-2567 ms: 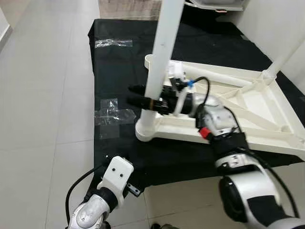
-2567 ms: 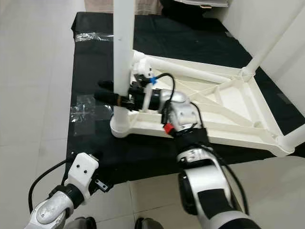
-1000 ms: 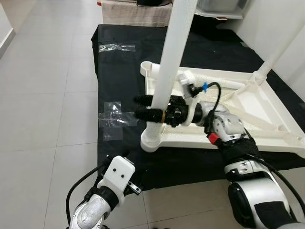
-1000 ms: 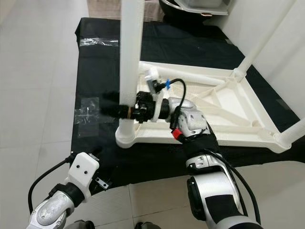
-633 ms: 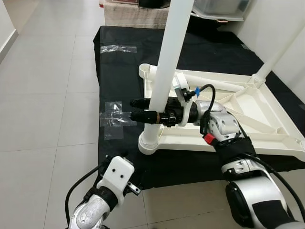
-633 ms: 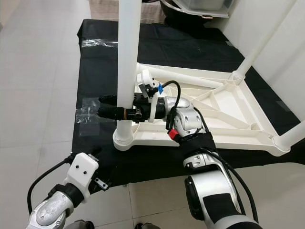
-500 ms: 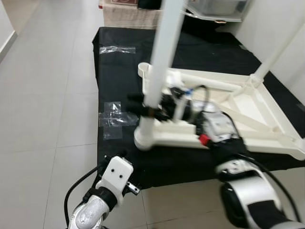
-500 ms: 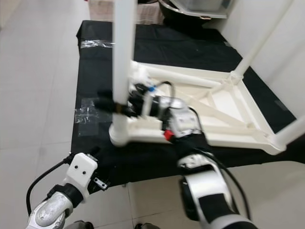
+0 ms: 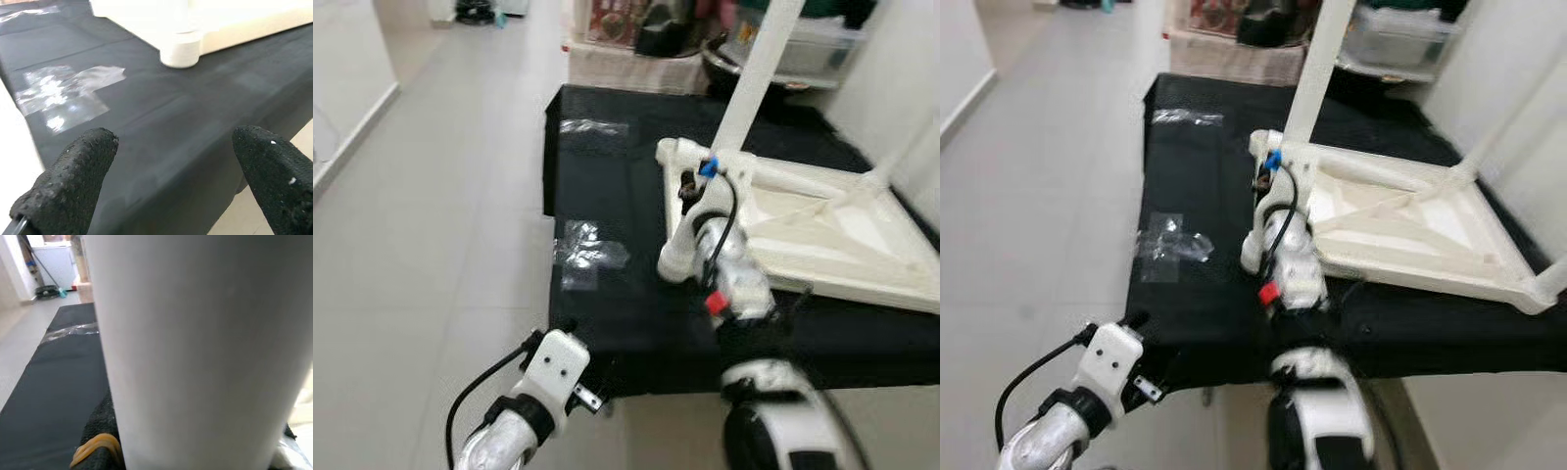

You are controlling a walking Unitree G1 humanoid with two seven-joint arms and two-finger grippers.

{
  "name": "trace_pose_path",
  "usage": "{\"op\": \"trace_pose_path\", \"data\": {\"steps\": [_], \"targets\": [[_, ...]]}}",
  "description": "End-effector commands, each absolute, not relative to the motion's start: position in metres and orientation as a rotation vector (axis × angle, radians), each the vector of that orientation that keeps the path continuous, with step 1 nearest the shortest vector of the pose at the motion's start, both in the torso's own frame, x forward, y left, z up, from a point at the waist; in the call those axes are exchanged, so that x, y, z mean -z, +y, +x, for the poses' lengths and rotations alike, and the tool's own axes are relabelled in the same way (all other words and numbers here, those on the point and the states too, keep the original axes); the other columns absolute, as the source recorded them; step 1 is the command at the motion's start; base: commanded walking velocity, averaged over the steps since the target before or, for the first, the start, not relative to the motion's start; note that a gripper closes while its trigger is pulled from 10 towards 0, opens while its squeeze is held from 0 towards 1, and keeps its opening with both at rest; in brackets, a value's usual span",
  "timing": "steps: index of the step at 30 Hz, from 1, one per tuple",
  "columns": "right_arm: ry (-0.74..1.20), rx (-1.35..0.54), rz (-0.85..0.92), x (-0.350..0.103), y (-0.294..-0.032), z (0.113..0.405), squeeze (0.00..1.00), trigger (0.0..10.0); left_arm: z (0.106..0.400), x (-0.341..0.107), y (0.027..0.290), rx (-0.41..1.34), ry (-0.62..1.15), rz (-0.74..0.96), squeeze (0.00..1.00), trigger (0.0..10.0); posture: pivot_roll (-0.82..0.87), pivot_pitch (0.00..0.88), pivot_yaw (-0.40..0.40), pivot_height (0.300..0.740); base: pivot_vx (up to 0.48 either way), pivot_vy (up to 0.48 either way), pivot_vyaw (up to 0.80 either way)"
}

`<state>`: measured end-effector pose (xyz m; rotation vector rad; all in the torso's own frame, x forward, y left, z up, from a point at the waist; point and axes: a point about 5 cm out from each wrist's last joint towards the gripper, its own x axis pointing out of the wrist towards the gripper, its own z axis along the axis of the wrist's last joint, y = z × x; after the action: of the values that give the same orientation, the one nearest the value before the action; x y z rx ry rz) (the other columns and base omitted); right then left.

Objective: Building children table

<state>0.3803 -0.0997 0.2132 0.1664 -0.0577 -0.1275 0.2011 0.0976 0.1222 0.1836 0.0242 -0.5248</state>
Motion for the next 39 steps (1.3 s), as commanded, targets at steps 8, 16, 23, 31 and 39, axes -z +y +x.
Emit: {"op": "trace_pose_path", "data": {"steps": [8,16,23,31,39], "targets": [[-0.233,-0.022,0.218,-0.236,-0.087,0.381,1.0,10.0,0.199,-0.118,0.096,0.537,0.048,0.181,0.0,10.0,0.15,0.109,-0.145,0.74,0.0,0.0,0.0],[-0.249,-0.551,0.262,-0.253,-0.122,0.395,0.0,10.0,0.2,-0.118,0.096,0.537,0.048,0.179,0.0,10.0,0.15,0.112,-0.144,0.74,0.0,0.0,0.0],[-0.128,-1.336,0.238,-0.241,-0.122,0.36,0.0,10.0,0.199,-0.118,0.097,0.534,0.049,0.183,0.0,10.0,0.16,0.115,-0.146,0.74,0.0,0.0,0.0],[-0.049,-1.594,0.137,-0.232,-0.103,0.351,0.0,10.0,0.2,-0.118,0.097,0.535,0.05,0.183,0.0,10.0,0.16,0.118,-0.144,0.74,0.0,0.0,0.0],[-0.03,-1.596,0.124,-0.228,-0.093,0.351,0.0,0.0,0.199,-0.118,0.096,0.535,0.051,0.179,0.0,10.0,0.16,0.12,-0.147,0.74,0.0,0.0,0.0]]}}
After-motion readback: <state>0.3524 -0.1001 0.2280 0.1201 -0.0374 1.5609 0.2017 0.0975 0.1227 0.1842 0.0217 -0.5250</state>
